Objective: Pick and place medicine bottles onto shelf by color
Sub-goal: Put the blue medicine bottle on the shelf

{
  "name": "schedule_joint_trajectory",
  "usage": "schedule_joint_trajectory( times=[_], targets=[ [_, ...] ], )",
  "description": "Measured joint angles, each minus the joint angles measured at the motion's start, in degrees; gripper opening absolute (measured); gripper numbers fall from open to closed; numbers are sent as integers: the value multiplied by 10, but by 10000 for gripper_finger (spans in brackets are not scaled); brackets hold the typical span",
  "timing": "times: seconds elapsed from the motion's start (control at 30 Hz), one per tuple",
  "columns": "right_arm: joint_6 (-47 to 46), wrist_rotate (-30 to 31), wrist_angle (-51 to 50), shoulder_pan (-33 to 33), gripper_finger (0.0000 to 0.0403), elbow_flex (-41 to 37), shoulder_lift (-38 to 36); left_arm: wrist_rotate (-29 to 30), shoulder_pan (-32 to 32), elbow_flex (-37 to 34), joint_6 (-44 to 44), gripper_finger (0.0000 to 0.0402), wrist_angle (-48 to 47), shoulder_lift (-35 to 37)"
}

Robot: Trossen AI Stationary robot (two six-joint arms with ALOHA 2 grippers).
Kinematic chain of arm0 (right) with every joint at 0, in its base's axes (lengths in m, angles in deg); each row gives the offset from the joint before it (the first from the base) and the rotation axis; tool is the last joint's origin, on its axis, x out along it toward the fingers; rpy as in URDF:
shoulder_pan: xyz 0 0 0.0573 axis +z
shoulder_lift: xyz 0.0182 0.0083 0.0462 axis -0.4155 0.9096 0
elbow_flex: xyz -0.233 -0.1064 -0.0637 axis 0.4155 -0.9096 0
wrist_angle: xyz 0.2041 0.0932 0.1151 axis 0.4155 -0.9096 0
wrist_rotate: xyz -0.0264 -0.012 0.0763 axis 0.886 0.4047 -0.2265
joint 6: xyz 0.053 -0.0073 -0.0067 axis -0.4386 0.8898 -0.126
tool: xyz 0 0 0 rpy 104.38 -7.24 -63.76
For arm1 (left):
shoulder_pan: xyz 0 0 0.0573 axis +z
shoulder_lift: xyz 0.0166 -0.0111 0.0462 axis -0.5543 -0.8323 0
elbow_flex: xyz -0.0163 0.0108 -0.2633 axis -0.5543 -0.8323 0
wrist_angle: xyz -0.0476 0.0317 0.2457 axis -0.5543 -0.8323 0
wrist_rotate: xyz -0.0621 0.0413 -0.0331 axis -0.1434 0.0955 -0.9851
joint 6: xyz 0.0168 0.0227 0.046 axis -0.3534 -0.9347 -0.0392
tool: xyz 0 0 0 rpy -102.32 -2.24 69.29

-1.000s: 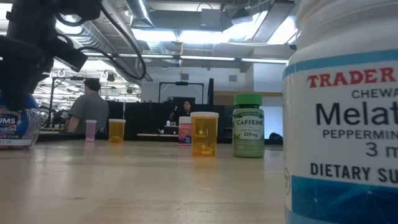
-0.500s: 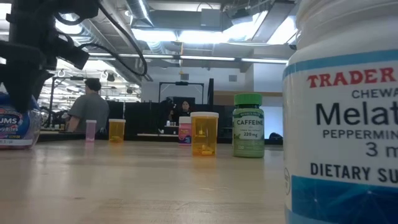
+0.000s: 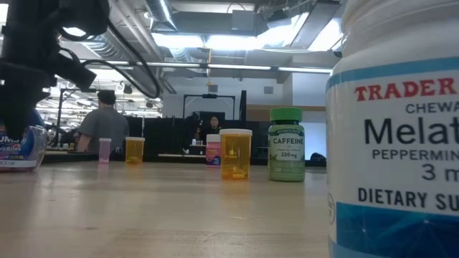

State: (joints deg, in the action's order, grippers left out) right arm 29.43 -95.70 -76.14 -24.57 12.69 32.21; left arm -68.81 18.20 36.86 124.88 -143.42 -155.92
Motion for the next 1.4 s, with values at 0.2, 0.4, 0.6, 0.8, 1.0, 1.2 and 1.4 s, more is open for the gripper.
schedule_joint_trajectory(
  times=[0.2, 0.4, 0.6, 0.8, 1.0, 1.2, 1.4],
  targets=[
    [-1, 0, 0, 0, 35, 0, 0, 1, 0, 0, 0, 197, 8, 0],
    [-1, 0, 0, 0, 35, 0, 0, 2, 0, 2, 0, 171, 18, 0],
    [-1, 0, 0, 0, 35, 0, 0, 13, 4, 57, -3, 170, 19, 0],
    [-1, 0, 0, 0, 35, 0, 0, 51, 6, 175, -29, 170, 21, 0],
    [0, 0, 0, 0, 35, 0, 0, 129, 6, 299, -78, 170, 25, 0],
    [0, 0, 0, 0, 35, 0, 0, 168, 16, 389, -155, 170, 48, -16],
    [0, 0, 3, 0, 35, 0, 0, 179, 40, 461, -258, 170, 66, -69]
  ],
)
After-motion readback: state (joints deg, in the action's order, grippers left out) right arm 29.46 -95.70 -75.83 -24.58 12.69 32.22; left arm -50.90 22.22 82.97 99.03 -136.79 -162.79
